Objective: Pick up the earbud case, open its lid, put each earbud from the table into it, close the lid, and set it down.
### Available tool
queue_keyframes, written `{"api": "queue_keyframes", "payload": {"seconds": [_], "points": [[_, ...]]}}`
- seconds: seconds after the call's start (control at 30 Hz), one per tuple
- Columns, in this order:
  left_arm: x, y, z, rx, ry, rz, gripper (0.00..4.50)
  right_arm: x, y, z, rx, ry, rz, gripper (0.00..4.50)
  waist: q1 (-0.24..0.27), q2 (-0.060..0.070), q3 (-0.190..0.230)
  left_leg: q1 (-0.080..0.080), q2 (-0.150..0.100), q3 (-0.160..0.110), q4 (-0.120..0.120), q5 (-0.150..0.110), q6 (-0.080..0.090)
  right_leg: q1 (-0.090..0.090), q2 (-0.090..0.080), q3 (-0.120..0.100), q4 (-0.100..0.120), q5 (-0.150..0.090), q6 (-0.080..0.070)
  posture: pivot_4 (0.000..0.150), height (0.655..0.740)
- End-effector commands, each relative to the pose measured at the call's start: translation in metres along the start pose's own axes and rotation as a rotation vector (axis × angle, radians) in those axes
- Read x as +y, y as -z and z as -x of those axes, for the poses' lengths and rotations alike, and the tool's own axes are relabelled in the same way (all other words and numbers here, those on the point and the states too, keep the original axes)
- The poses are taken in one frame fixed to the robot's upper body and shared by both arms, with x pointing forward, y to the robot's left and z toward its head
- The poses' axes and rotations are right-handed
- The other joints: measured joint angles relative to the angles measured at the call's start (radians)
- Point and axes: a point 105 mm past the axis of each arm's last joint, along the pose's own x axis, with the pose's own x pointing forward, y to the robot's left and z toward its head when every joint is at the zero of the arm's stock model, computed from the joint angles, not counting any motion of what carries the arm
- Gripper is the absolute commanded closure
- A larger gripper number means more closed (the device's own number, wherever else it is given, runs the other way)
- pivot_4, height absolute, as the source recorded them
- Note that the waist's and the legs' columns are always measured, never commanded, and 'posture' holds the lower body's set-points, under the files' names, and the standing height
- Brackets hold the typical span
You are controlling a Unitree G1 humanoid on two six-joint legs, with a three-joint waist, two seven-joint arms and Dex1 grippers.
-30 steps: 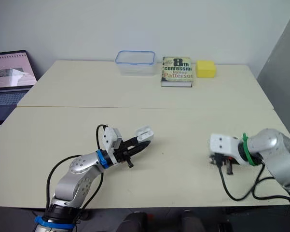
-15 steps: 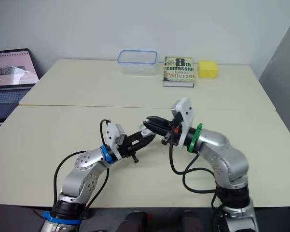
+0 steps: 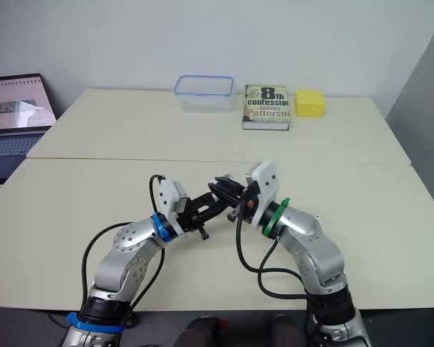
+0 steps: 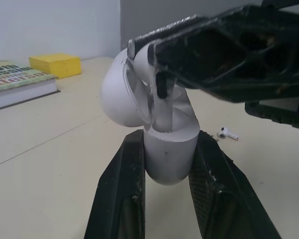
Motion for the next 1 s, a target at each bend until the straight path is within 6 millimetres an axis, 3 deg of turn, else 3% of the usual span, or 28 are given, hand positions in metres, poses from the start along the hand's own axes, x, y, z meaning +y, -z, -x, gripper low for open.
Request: {"api": "queue_keyframes", "payload": {"seconds": [0.03, 0.57, 0.83, 1.0], "points": [[0.001, -0.013, -0.002, -0.046, -0.002, -0.023, 3.69, 0.001, -0.006, -0.001, -0.038, 0.007, 0.031, 4.13, 0.0, 0.0, 0.0, 0.0, 0.0, 0.0, 0.0, 0.0, 0.0, 0.0, 0.0, 0.0, 0.0, 0.0, 0.0, 0.15, 0.7377], [0.003, -0.016, -0.004, -0.055, -0.011, -0.018, 3.69, 0.011, 0.011, -0.001, 0.017, -0.022, 0.039, 4.13, 0.0, 0.0, 0.0, 0.0, 0.0, 0.0, 0.0, 0.0, 0.0, 0.0, 0.0, 0.0, 0.0, 0.0, 0.0, 0.15, 0.7377], [0.002, -0.014, -0.002, -0.048, -0.009, -0.016, 3.69, 0.012, 0.0, 0.003, -0.016, -0.023, 0.093, 1.33, 0.0, 0.0, 0.0, 0.0, 0.0, 0.0, 0.0, 0.0, 0.0, 0.0, 0.0, 0.0, 0.0, 0.0, 0.001, 0.15, 0.7377], [0.003, -0.012, -0.002, -0.04, -0.01, -0.014, 3.69, 0.007, -0.019, 0.022, -0.022, -0.018, 0.118, 1.32, 0.001, 0.0, 0.0, 0.0, 0.0, 0.0, 0.0, 0.0, 0.0, 0.0, 0.0, 0.0, -0.001, 0.0, 0.001, 0.15, 0.7377]]}}
